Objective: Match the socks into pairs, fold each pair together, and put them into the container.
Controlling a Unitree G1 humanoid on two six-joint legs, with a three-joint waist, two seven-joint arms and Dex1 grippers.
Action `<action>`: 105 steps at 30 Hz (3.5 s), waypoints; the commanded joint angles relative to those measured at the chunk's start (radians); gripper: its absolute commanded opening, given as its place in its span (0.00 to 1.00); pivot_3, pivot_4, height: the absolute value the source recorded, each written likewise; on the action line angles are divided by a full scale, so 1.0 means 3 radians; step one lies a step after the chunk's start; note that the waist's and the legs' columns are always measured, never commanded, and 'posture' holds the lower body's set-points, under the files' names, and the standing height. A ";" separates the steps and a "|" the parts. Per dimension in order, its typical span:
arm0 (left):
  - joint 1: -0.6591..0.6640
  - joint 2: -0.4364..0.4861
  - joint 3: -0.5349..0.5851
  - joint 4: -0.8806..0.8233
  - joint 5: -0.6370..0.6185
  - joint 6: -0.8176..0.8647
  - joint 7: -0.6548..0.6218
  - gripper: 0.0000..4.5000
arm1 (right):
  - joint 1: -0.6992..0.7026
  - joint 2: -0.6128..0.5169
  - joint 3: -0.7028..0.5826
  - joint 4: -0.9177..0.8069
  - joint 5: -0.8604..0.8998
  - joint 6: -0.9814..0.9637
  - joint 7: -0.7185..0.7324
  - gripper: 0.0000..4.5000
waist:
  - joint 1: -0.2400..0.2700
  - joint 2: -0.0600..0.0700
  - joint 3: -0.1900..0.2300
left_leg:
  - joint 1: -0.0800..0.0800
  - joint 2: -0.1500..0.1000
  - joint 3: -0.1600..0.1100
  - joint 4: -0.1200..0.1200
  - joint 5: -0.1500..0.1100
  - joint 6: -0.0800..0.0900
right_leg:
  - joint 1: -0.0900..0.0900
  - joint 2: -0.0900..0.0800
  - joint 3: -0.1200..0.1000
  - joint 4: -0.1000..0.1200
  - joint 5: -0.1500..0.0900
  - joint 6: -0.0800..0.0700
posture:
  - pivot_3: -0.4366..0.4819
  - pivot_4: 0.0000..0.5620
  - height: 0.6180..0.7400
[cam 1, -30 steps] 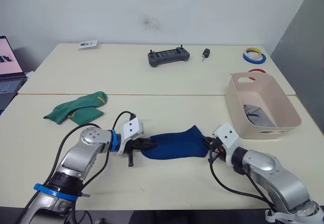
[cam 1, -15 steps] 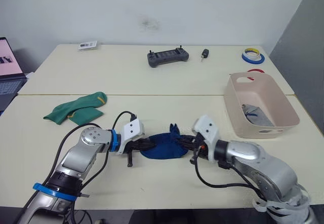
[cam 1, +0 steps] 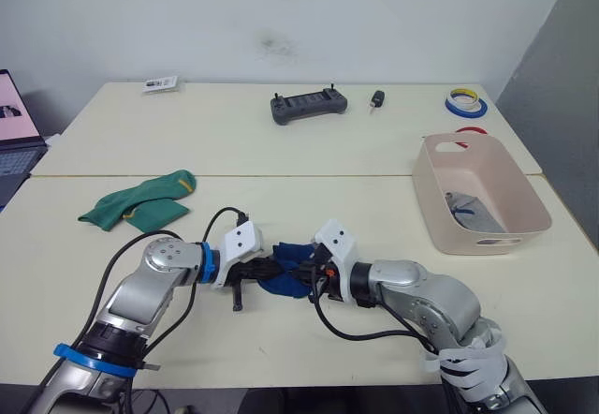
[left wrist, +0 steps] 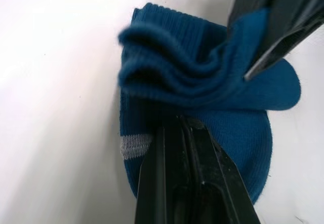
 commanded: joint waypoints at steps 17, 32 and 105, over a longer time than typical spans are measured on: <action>0.0143 0.0110 -0.0039 0.0103 0.0070 -0.0134 -0.0095 0.00 | -0.0067 0.0109 0.0045 -0.0043 0.0020 -0.0110 0.0080 0.40 | 0.0012 0.0001 0.0001 | -0.0003 -0.0002 -0.0001 0.0001 0.0000 0.0000 | -0.0002 -0.0001 -0.0001 0.0002 0.0000 0.0000 | 0.48 0.27 1.00; 0.0117 0.0106 -0.0002 0.0128 0.0036 -0.0125 -0.0091 0.00 | -0.0083 -0.0778 -0.0214 -0.0490 -0.0004 -0.0440 0.0371 0.49 | 0.0014 0.0001 0.0001 | -0.0002 -0.0002 -0.0002 0.0001 0.0000 0.0000 | 0.0000 -0.0002 -0.0002 0.0001 0.0000 0.0000 | 0.48 0.27 1.00; -0.0204 0.0183 -0.0020 0.0139 -0.0099 -0.0334 -0.0380 0.00 | -0.0024 -0.0379 0.0438 0.0471 -0.1066 -0.1726 0.0801 0.01 | 0.0014 0.0000 0.0002 | -0.0005 -0.0001 -0.0002 0.0004 0.0002 -0.0001 | -0.0004 0.0006 -0.0002 0.0006 0.0000 0.0000 | 0.48 0.27 1.00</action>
